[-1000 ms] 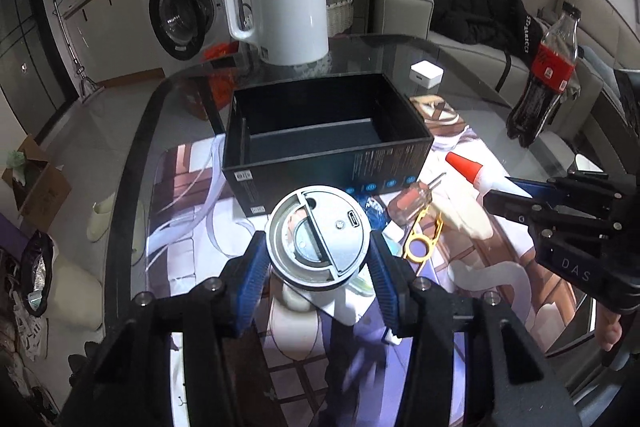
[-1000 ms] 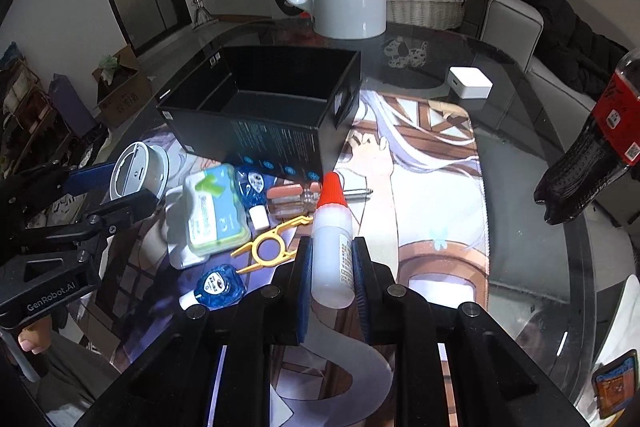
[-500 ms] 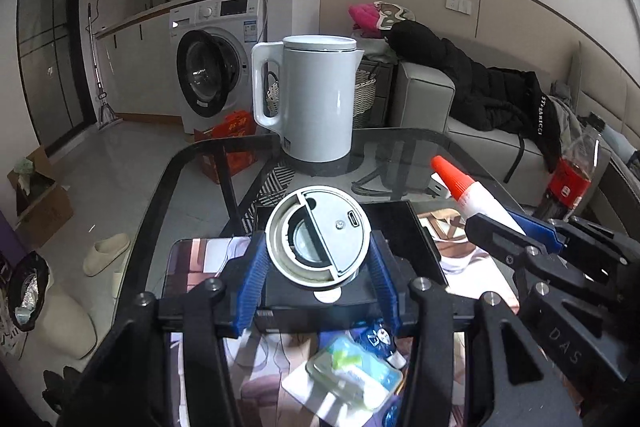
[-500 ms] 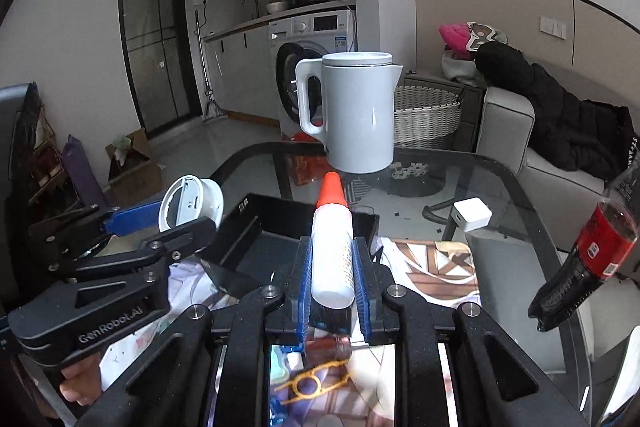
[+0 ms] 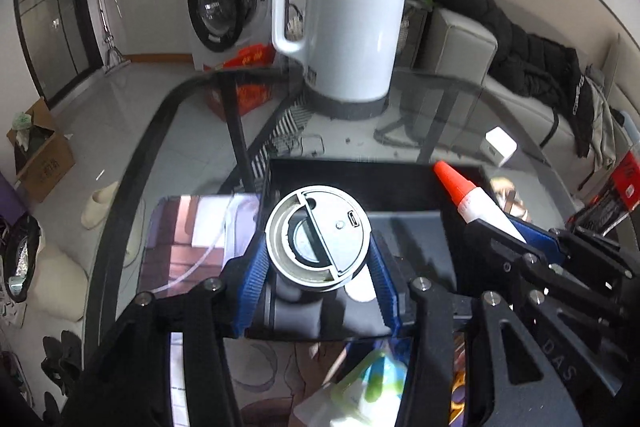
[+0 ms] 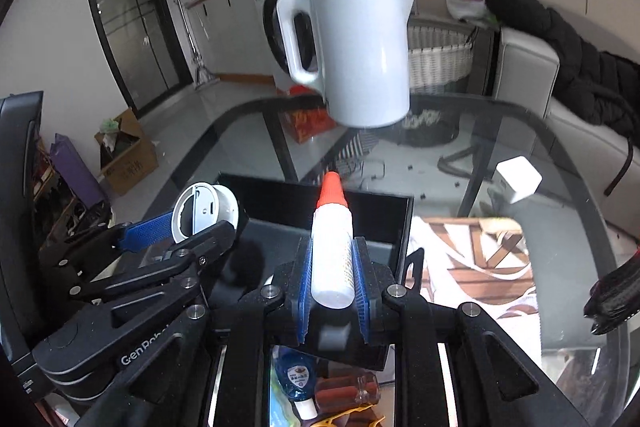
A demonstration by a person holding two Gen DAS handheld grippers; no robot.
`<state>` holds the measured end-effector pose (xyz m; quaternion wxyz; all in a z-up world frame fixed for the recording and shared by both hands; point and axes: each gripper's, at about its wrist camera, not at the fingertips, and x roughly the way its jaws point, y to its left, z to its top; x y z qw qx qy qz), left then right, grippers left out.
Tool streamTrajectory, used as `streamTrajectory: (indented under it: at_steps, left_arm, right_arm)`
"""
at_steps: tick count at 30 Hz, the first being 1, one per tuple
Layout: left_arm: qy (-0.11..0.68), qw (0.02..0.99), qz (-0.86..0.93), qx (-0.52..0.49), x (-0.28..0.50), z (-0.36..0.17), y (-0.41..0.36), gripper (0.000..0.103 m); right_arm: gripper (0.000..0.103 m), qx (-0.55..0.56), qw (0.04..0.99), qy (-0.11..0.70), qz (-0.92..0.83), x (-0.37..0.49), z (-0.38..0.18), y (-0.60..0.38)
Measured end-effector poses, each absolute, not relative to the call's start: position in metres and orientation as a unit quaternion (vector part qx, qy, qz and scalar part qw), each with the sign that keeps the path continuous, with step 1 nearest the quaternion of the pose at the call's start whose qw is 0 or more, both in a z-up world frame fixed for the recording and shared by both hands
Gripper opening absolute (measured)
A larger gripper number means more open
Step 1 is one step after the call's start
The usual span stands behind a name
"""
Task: Organize rigid objects
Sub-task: 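Carry the lid and glue bottle into the black box and open both grippers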
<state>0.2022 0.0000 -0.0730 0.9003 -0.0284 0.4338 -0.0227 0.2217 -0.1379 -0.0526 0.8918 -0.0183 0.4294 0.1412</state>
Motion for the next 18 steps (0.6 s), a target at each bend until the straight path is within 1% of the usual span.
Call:
streamTrajectory:
  at_steps: [3, 6, 10, 14, 15, 16, 17, 18]
  left_arm:
    - [0.447, 0.894, -0.023, -0.003, 0.196, -0.077, -0.006, 0.048]
    - [0.464, 0.885, -0.035, 0.010, 0.187, -0.076, -0.014, 0.048]
    - [0.479, 0.877, -0.045, -0.007, 0.179, -0.074, -0.013, 0.048]
    - [0.483, 0.873, -0.057, -0.031, 0.175, -0.071, -0.008, 0.049]
    - [0.480, 0.874, -0.061, -0.035, 0.173, -0.069, -0.007, 0.050]
    - [0.476, 0.877, -0.063, -0.039, 0.171, -0.066, -0.006, 0.056]
    - [0.469, 0.880, -0.060, -0.038, 0.167, -0.062, -0.006, 0.060]
    - [0.462, 0.884, -0.058, -0.036, 0.163, -0.059, -0.006, 0.061]
  right_arm:
    - [0.018, -0.017, 0.871, 0.469, 0.144, 0.224, -0.062, -0.140]
    - [0.018, -0.039, 0.864, 0.481, 0.145, 0.218, -0.061, -0.141]
    - [0.018, -0.048, 0.848, 0.503, 0.156, 0.210, -0.061, -0.145]
    - [0.018, -0.051, 0.843, 0.509, 0.166, 0.201, -0.059, -0.145]
    - [0.019, -0.051, 0.842, 0.509, 0.171, 0.199, -0.059, -0.145]
    - [0.020, -0.052, 0.844, 0.505, 0.174, 0.196, -0.057, -0.146]
    - [0.024, -0.051, 0.846, 0.500, 0.176, 0.194, -0.055, -0.147]
    - [0.028, -0.047, 0.849, 0.495, 0.178, 0.191, -0.052, -0.149]
